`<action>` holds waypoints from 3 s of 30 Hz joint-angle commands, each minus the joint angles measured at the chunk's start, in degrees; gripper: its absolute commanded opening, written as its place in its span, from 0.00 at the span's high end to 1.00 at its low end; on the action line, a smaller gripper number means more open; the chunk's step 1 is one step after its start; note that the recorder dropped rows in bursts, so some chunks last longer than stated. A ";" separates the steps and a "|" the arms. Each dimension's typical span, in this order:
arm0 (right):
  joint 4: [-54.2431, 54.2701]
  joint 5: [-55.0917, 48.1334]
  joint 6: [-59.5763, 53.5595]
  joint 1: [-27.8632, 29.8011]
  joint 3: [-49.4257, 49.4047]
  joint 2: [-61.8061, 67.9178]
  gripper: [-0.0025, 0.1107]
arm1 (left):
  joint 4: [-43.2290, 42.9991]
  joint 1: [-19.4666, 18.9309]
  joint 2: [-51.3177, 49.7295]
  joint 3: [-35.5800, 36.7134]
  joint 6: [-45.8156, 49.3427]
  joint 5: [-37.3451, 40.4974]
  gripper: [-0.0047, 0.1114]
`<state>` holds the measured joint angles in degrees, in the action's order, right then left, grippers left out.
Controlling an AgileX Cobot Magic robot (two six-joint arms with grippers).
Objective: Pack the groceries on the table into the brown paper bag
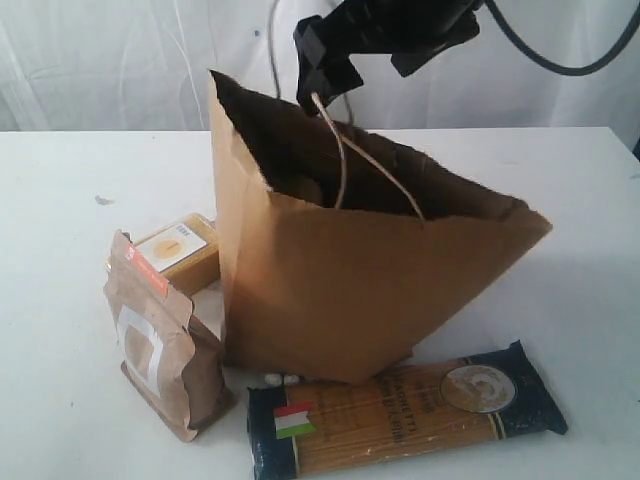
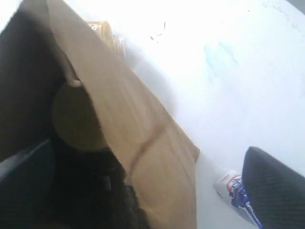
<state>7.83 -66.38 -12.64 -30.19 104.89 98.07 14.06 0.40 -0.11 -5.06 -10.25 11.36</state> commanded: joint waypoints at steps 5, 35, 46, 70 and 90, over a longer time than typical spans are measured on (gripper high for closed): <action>0.27 -0.35 -0.61 -0.07 1.18 -0.50 0.05 | 0.48 0.35 0.11 0.34 -0.03 -0.17 0.95; -15.23 3.56 8.40 -0.07 -9.70 -29.70 0.98 | 0.48 0.35 0.11 0.34 -0.03 -0.17 0.95; -22.76 1.35 18.54 -0.07 -29.56 -47.64 0.98 | 0.48 0.35 0.11 0.34 -0.03 -0.17 0.95; 9.44 20.59 3.33 -0.07 -71.92 -46.24 0.98 | 0.48 0.35 0.11 0.34 -0.03 -0.17 0.95; 16.75 35.39 -23.74 -14.92 -67.21 -21.03 0.98 | 0.48 0.35 0.11 0.34 -0.03 -0.17 0.95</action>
<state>24.46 -34.02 -33.94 -43.46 35.99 74.19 14.06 0.40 -0.11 -5.06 -10.25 11.36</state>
